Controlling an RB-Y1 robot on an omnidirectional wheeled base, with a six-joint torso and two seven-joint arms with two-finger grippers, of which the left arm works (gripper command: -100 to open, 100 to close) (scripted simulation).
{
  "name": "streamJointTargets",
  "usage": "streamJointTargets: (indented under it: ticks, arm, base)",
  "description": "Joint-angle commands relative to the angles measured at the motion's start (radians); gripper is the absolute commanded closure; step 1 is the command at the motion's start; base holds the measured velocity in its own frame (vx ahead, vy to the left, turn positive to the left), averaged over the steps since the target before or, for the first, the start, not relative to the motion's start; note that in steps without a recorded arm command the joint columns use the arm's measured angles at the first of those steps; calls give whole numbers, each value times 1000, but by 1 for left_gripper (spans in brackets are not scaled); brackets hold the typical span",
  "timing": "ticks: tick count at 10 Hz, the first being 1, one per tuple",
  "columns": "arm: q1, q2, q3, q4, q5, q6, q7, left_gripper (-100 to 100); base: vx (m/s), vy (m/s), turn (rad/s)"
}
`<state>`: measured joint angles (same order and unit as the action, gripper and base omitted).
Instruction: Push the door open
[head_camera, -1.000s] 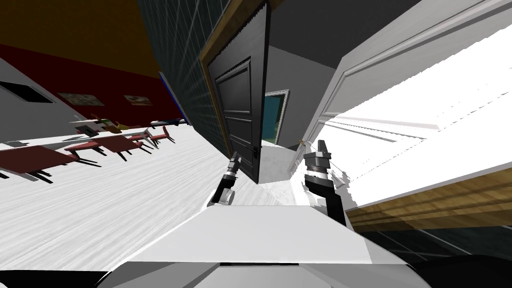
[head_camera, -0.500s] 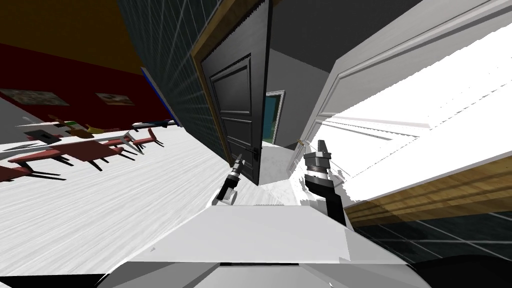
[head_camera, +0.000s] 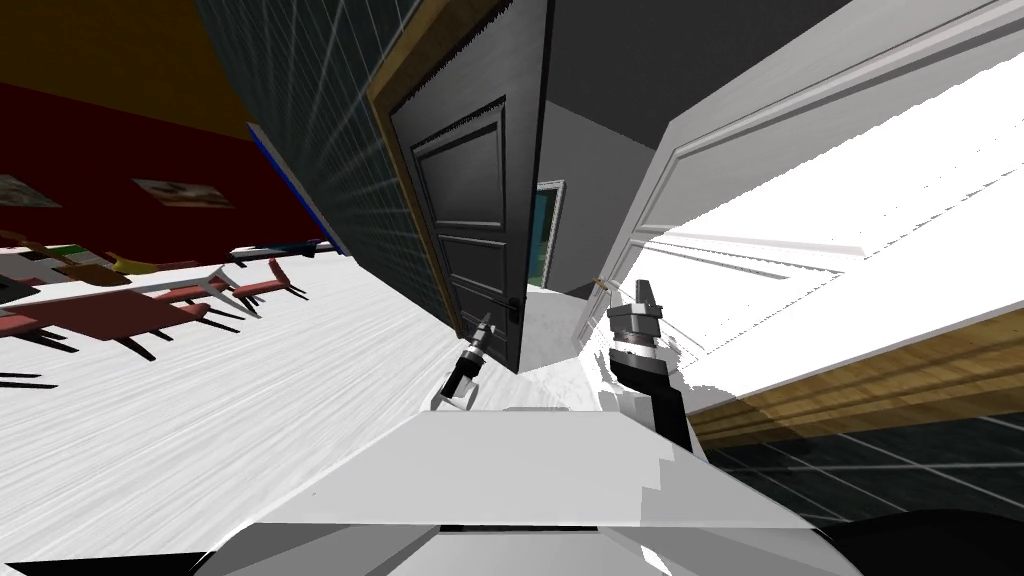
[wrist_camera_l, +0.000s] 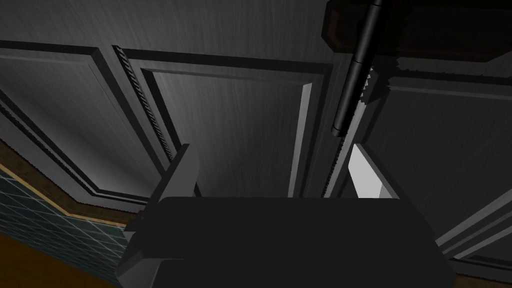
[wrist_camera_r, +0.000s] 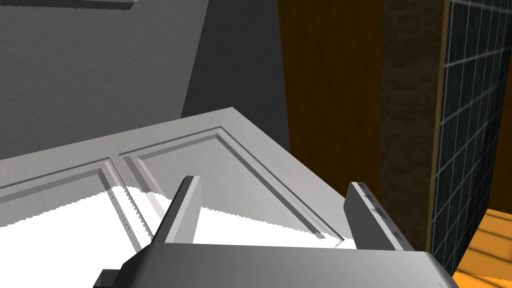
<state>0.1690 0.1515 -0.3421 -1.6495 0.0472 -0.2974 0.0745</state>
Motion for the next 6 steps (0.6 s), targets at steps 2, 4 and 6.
streamJointTargets:
  ticks: [2, 4, 6]
  arm:
    - [-27, 7, -18, 54, -2, 1, 9, -100]
    - [-54, 15, -42, 109, -5, 9, 17, -100]
    - [-77, 21, -62, 155, -8, 16, 24, -100]
  base:
    - [38, 77, -103]
    - [67, 113, -122]
    - [76, 156, -149]
